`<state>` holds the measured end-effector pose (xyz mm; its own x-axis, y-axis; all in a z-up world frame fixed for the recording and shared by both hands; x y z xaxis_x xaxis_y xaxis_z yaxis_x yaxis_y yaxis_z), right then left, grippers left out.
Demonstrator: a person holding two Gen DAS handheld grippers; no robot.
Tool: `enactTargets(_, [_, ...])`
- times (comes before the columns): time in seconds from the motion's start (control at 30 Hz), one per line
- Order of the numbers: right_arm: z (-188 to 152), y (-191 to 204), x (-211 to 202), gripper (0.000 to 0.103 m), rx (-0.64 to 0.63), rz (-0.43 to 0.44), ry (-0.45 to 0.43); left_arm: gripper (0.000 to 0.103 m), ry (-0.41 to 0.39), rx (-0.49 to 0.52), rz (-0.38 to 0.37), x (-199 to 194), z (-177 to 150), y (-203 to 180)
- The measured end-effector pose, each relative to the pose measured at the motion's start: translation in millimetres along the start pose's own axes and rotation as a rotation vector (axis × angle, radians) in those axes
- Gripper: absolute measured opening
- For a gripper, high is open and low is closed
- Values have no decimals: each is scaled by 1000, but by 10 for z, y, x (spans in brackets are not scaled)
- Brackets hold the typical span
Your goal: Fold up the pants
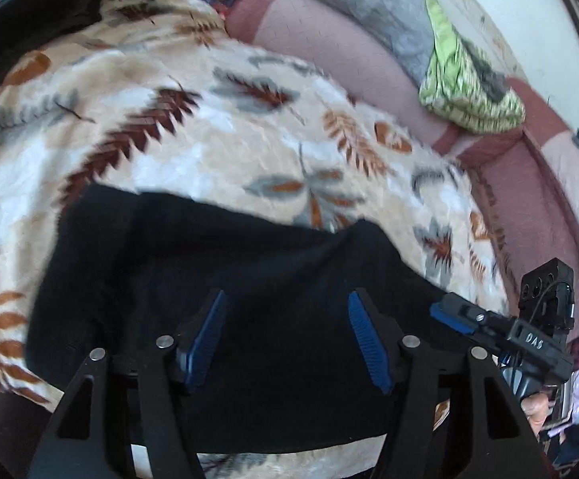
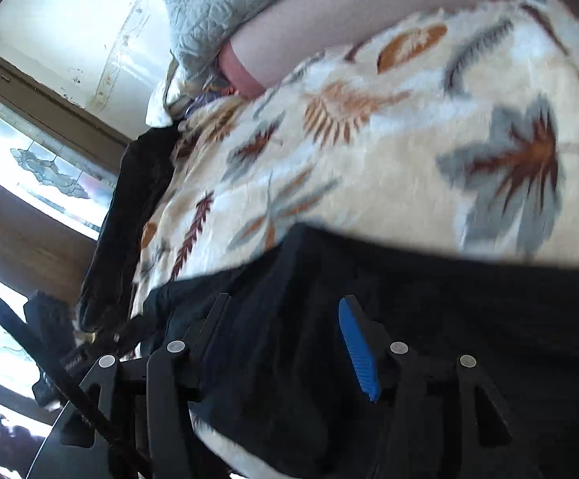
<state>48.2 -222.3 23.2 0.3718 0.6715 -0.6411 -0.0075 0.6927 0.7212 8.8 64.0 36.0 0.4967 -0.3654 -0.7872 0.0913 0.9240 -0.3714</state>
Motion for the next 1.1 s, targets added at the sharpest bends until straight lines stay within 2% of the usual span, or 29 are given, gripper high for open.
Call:
enactTargets(0.03, [-46,-46,60,59,7,-7,17,62,28,9,-2,76,-54,-49])
enactTargets(0.1, [-154,-274,138,59,22,-141,19,62,61,35,14,153,-169,-115])
enactTargets(0.13, [-179,-406,80,36,17,-217,-9,62,66,57,37,161,-224,-138])
enactTargets(0.17, [-178,-522,-24,19,15,-250,-37,62,67,77,53,160,-267,-156])
enactTargets(0.27, [-148,-962,-522,11,138,-385,-123,62,75,93,58,121,-333,-157])
enactTargets(0.3, [-137,-1064,-642,12,163,-435,-140,62,72,92,50,106,-330,-173])
enactTargets(0.33, [-123,-1192,-793,4,184,-530,-168,62,69,97,42,103,-315,-207])
enactTargets(0.37, [-112,-1312,-945,0,219,-525,-183,62,64,107,37,95,-299,-253])
enactTargets(0.43, [-122,-1462,-1122,0,321,-422,-172,62,62,142,32,105,-278,-377])
enactTargets(0.47, [-128,-1451,-1220,4,329,-444,-196,62,64,166,26,127,-272,-455])
enactTargets(0.5, [-120,-1372,-1283,5,297,-485,-227,62,69,192,17,164,-277,-555])
enactTargets(0.53, [-90,-1291,-1339,14,257,-504,-255,62,77,213,8,211,-284,-649])
enactTargets(0.57, [-91,-1198,-1383,34,227,-513,-279,62,93,243,-9,274,-324,-763])
enactTargets(0.63, [-76,-1117,-1411,54,203,-467,-298,62,128,300,-27,397,-414,-937])
enactTargets(0.7, [-28,-1106,-1379,54,201,-423,-273,62,175,339,-18,526,-537,-1037])
enactTargets(0.73, [-23,-1140,-1385,54,194,-444,-255,62,180,357,-1,554,-586,-1064])
enactTargets(0.8, [20,-1213,-1353,54,165,-538,-250,63,160,418,34,529,-637,-1153])
enactTargets(0.9, [107,-1248,-1353,54,83,-594,-231,63,150,413,-9,483,-633,-1201])
enactTargets(0.97, [155,-1177,-1257,56,8,-594,-190,63,129,402,-46,458,-599,-1234])
enactTargets(1.0, [161,-1128,-1176,58,-43,-592,-165,63,126,411,-35,473,-603,-1251])
enactTargets(1.03, [144,-1076,-1077,65,-100,-608,-129,63,131,428,-15,500,-615,-1293])
enactTargets(1.07, [137,-1051,-934,66,-164,-654,-91,63,142,451,7,545,-641,-1322])
enactTargets(1.1, [106,-1033,-790,62,-237,-725,-51,63,154,463,15,586,-678,-1360])
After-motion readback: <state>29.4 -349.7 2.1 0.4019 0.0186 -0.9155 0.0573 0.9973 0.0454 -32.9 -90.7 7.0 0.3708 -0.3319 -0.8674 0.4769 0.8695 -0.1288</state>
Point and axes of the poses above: each gripper's, at about its wrist camera, not at the fingertips, and x roughly the way its jaws point, y to its left, z to its top, the point moved 3 cm from there along x, roughly the way its jaws point, and after that the axes turned 9 degrees about x, right-handed, at the moved point
